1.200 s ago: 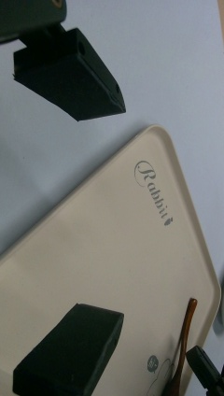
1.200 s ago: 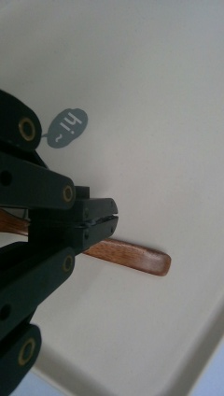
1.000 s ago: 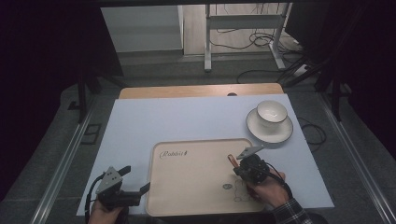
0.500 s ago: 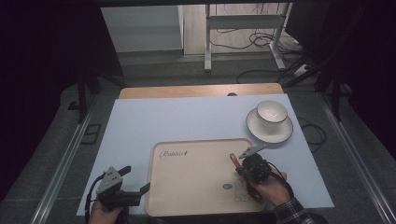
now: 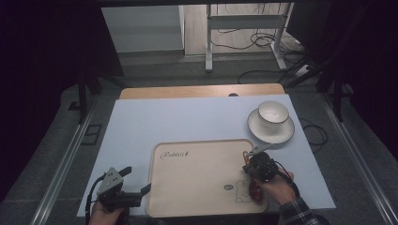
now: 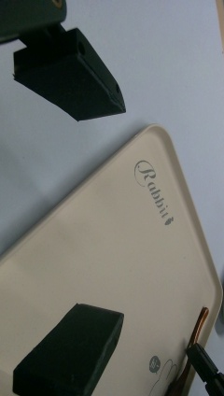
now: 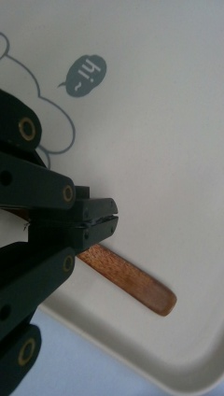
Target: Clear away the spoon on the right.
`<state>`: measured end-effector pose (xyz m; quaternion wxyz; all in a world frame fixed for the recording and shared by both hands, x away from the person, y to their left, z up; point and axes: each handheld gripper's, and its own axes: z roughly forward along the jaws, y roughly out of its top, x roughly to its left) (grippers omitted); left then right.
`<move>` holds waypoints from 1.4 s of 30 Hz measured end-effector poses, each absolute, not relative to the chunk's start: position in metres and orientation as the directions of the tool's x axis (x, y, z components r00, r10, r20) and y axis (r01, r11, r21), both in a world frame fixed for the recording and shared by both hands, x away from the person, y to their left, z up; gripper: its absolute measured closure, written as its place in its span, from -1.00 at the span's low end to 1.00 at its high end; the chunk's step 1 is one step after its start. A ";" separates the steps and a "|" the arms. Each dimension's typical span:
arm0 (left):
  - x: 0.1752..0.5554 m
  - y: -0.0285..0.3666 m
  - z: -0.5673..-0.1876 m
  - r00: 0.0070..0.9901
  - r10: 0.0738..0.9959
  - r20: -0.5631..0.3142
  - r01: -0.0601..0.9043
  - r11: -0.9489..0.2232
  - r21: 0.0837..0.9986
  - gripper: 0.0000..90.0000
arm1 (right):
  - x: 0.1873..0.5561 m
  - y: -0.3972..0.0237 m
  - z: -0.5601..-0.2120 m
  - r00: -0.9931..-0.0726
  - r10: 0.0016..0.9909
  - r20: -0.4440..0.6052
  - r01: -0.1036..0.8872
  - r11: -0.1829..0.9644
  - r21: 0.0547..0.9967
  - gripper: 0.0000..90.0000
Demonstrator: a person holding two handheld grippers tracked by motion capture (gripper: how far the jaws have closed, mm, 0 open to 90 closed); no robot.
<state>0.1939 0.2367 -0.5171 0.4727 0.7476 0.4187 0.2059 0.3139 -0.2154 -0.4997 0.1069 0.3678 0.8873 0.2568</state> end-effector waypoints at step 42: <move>0.194 0.238 -0.517 0.565 0.820 -0.097 0.434 -0.195 0.879 -0.92 | 0.307 -0.229 -0.482 -0.707 0.707 -0.010 0.531 0.540 0.653 -0.18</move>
